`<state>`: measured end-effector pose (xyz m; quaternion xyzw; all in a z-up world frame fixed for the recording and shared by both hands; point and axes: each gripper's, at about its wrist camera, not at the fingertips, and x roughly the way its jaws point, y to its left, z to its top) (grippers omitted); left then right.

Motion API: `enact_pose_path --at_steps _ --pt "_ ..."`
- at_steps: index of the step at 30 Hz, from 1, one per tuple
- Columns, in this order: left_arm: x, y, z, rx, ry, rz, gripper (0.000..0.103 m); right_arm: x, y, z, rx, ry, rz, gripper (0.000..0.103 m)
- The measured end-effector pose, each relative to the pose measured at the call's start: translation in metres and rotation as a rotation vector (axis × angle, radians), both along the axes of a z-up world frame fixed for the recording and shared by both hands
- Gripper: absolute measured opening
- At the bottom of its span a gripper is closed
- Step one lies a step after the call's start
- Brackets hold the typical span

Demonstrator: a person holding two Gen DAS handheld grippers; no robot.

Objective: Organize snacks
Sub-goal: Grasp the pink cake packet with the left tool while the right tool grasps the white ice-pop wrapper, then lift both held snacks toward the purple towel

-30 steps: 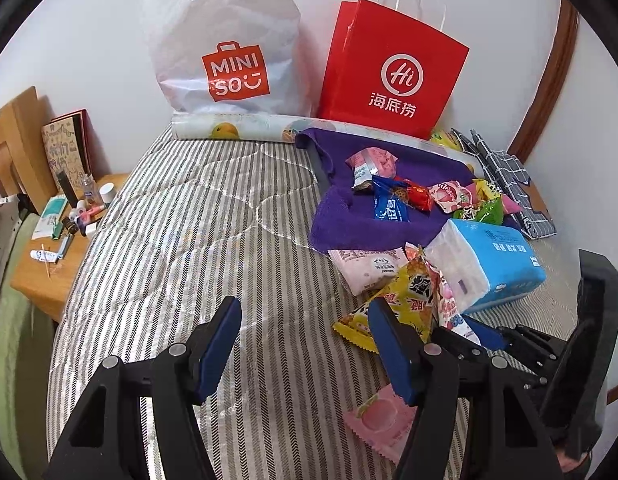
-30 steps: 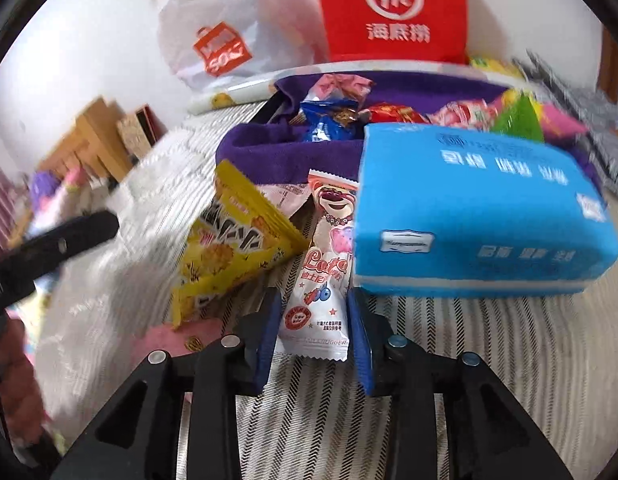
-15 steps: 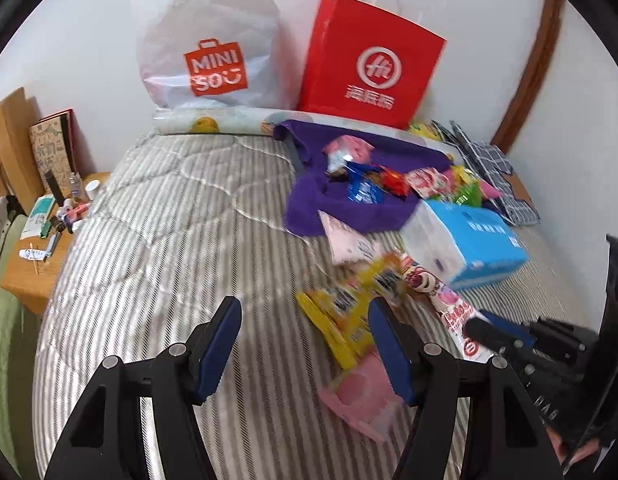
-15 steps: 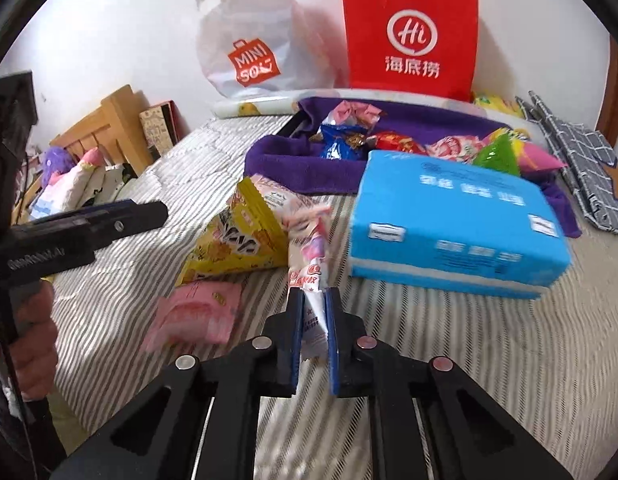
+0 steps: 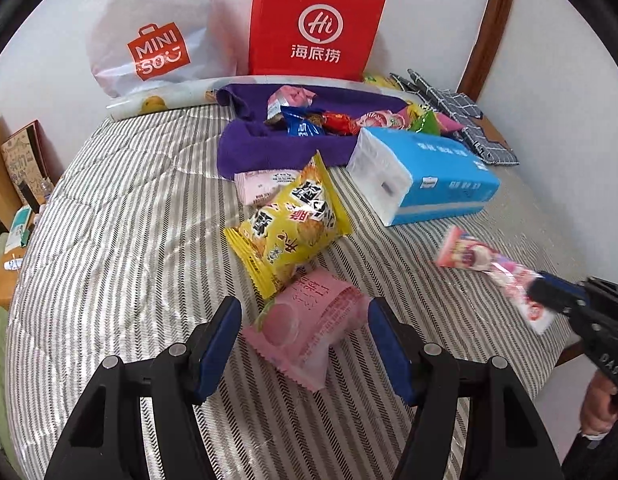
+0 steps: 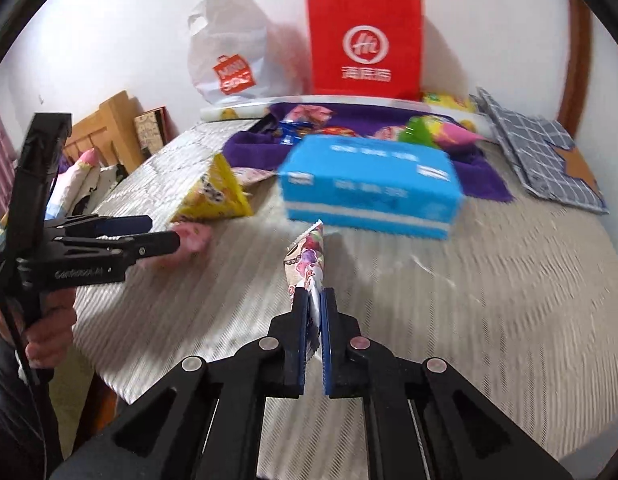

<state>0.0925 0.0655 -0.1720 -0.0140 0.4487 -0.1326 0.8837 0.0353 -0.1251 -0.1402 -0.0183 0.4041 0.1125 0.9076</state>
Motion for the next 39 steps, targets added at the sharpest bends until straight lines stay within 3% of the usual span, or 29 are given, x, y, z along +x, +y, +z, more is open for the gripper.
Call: enact_pose_path --at_steps 3,5,6,9,11,13,15,21,23,24,25,32,39 --pt "0.003 -0.007 -0.004 -0.006 0.02 -0.015 0.062 -0.004 -0.023 -0.002 -0.004 0.004 -0.059 0.006" --pt "0.002 -0.011 -0.006 -0.012 0.031 -0.035 0.057 -0.002 -0.034 -0.008 0.006 0.025 -0.08 0.01" --pt "0.001 -0.015 -0.007 -0.026 0.039 -0.061 0.046 0.0 -0.038 -0.012 0.005 0.044 -0.083 0.014" --pt "-0.003 -0.022 -0.008 -0.02 0.029 -0.096 0.044 0.001 -0.039 -0.018 -0.03 0.053 -0.061 0.016" --pt "-0.001 -0.026 -0.01 0.003 0.024 -0.096 0.044 0.001 -0.037 -0.016 -0.025 0.037 -0.045 0.022" --pt "0.003 -0.026 -0.012 0.004 0.017 -0.096 0.049 0.004 -0.035 -0.012 -0.016 0.015 -0.027 0.043" --pt "0.005 -0.028 -0.012 0.009 0.016 -0.093 0.049 0.008 -0.032 -0.011 -0.013 -0.005 -0.024 0.05" --pt "0.004 -0.04 -0.014 0.103 -0.022 -0.094 0.043 0.032 -0.02 -0.03 -0.054 0.05 -0.022 0.05" --pt "0.003 -0.04 -0.013 0.099 -0.023 -0.101 0.042 0.036 -0.018 -0.041 -0.087 0.091 -0.03 0.04" --pt "0.004 -0.039 -0.012 0.09 -0.023 -0.105 0.042 0.034 -0.018 -0.041 -0.092 0.056 -0.04 0.033" --pt "0.004 -0.039 -0.011 0.08 -0.024 -0.106 0.041 0.034 -0.018 -0.043 -0.094 0.062 -0.038 0.019" --pt "0.013 -0.042 -0.002 -0.01 -0.029 -0.088 0.041 0.03 -0.034 -0.029 -0.051 0.024 -0.058 0.016" --pt "0.024 -0.051 0.019 -0.118 -0.092 -0.05 0.041 0.042 -0.06 -0.004 0.001 -0.042 -0.137 0.017"
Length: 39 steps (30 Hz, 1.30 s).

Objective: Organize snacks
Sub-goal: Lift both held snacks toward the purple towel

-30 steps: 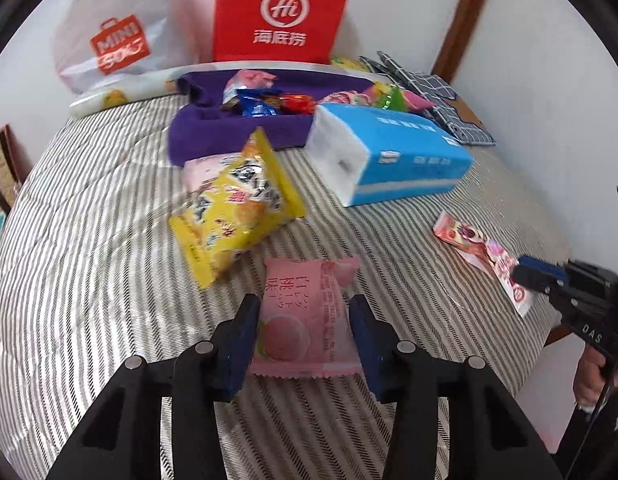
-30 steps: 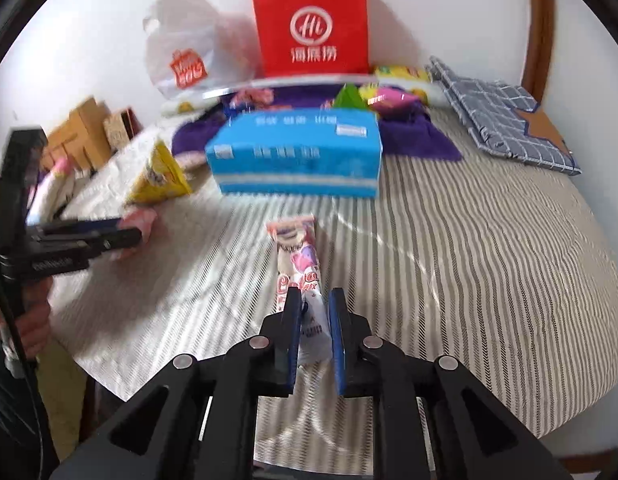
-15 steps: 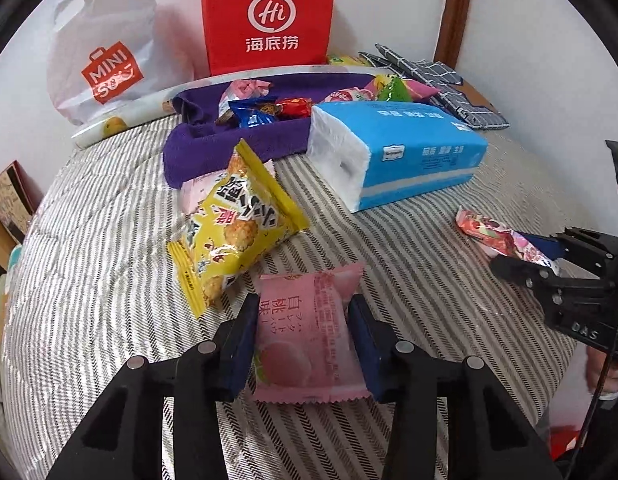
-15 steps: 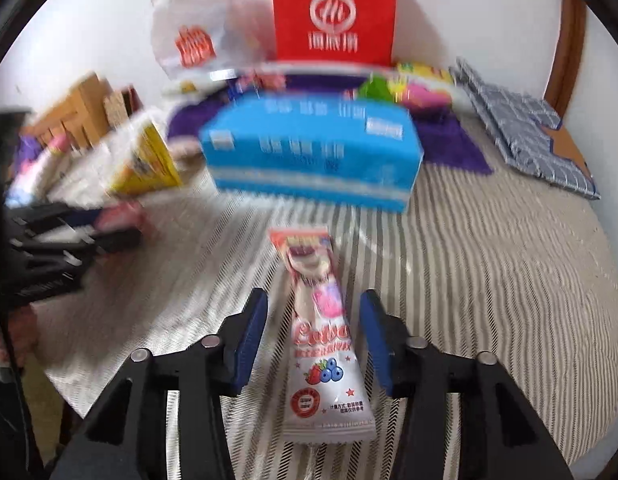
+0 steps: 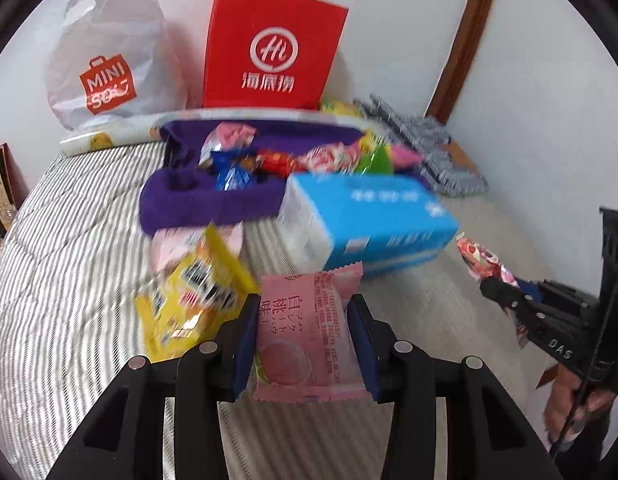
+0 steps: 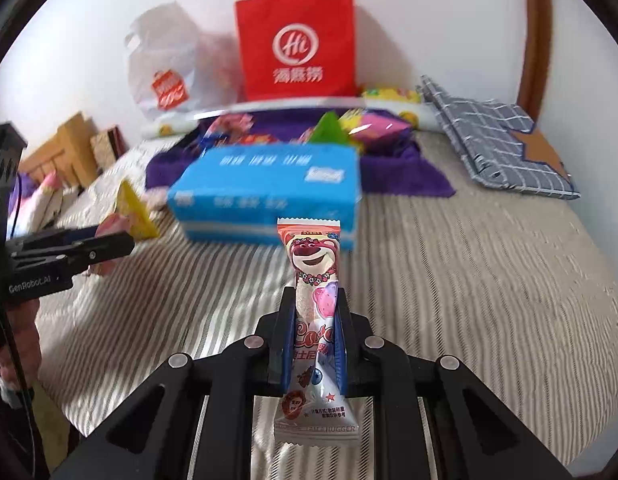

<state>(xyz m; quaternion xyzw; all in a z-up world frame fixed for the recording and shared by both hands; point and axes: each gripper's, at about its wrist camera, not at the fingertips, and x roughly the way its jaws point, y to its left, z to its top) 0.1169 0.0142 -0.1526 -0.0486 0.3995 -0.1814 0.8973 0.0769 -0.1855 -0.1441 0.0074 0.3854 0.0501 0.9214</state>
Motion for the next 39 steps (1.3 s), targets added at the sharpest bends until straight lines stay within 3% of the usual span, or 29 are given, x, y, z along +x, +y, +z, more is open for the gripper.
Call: enact_pose_path --at_steps 5,12,16,20,32,39 --pt "0.011 -0.007 0.013 -0.071 -0.032 0.021 0.041 0.015 -0.011 0.013 0.006 -0.025 -0.033 0.017" --pt "0.02 -0.017 0.014 -0.086 -0.049 0.075 0.041 0.042 -0.018 0.038 0.017 -0.061 -0.062 0.017" --pt "0.021 -0.025 0.031 -0.073 -0.111 0.11 0.041 0.056 -0.018 0.052 0.049 -0.074 -0.061 0.017" --pt "0.035 -0.032 0.049 -0.111 -0.114 0.108 0.042 0.073 -0.014 0.064 0.076 -0.083 -0.046 0.017" --pt "0.118 -0.044 0.078 0.006 -0.102 0.174 0.042 0.136 -0.011 0.096 0.06 -0.153 -0.033 0.017" --pt "0.151 -0.042 0.084 0.092 -0.156 0.222 0.042 0.174 -0.01 0.101 0.088 -0.168 -0.01 0.017"
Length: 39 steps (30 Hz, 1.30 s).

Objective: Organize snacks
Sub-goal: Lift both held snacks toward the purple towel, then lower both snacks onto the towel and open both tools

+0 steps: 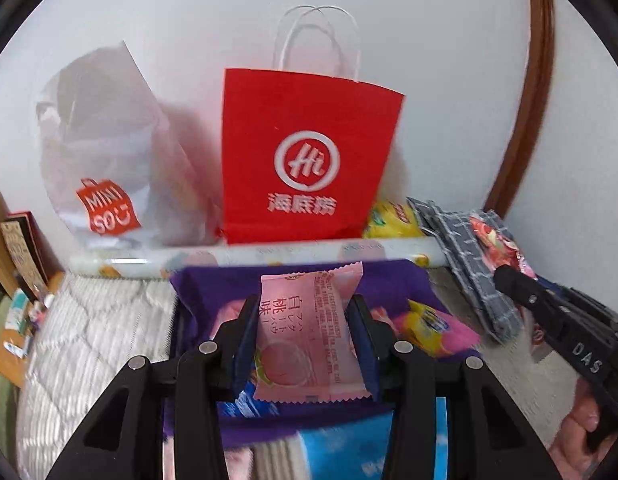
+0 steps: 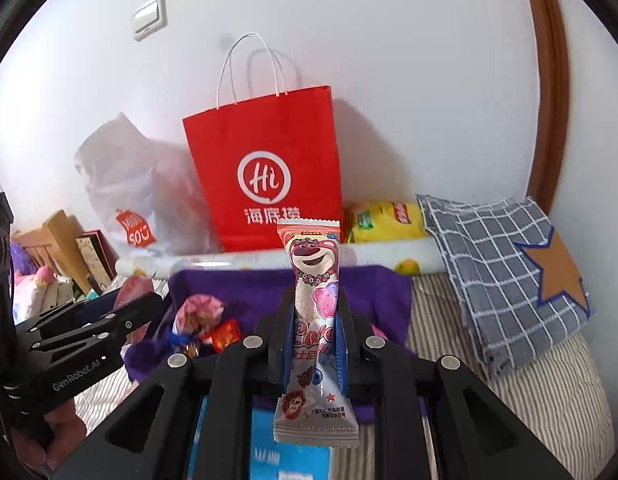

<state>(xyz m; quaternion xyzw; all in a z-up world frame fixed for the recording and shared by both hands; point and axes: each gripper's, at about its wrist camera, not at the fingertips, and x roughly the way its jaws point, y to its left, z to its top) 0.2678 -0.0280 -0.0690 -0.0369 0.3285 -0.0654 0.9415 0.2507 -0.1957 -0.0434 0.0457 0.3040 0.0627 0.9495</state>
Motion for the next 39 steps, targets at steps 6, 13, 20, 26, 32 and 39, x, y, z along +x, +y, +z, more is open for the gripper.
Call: enact_pose_path --at_steps 6,13,20,26,32,39 --pt "0.017 0.02 -0.021 -0.006 0.01 0.051 0.042 0.031 0.001 -0.013 0.003 -0.011 0.026 0.017" --pt "0.024 0.044 -0.043 -0.051 0.062 0.096 0.042 0.049 -0.011 -0.057 0.067 0.102 0.04 0.017" --pt "0.026 0.05 -0.054 -0.094 0.084 0.103 0.042 0.042 -0.008 -0.056 0.071 0.072 0.061 0.018" --pt "0.022 0.045 -0.055 -0.081 0.079 0.091 0.042 0.044 -0.005 -0.062 0.049 0.086 0.064 0.018" --pt "0.02 0.039 -0.055 -0.059 0.066 0.08 0.042 0.042 -0.007 -0.063 0.044 0.081 0.057 0.018" --pt "0.02 0.036 -0.06 -0.057 0.081 0.073 0.042 0.044 -0.008 -0.067 0.042 0.092 0.053 0.019"
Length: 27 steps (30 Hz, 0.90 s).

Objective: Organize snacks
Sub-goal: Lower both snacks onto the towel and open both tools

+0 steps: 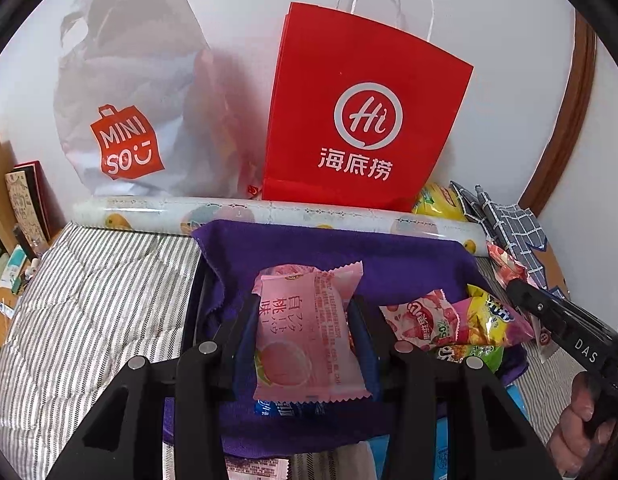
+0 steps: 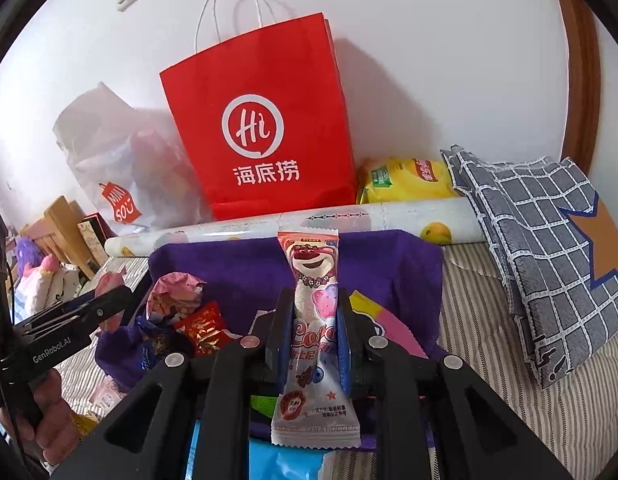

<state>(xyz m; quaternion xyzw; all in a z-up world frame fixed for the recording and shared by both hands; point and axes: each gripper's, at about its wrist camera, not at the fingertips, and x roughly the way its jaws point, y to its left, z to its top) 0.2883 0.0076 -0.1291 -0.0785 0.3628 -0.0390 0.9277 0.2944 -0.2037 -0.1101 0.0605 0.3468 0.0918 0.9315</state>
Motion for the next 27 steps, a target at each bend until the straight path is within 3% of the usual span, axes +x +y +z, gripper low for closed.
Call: enact_pose_path --at_steps 5,21,27 --pt "0.0 -0.002 -0.002 0.0 0.003 -0.005 0.042 0.002 0.002 -0.003 -0.008 0.009 0.005 0.019" --pt "0.001 -0.01 -0.01 -0.024 0.036 -0.047 0.042 0.017 -0.012 -0.021 0.11 0.095 0.006 0.02" --pt "0.001 -0.011 -0.011 -0.024 0.037 -0.05 0.042 0.019 -0.013 -0.023 0.134 0.107 0.013 0.026"
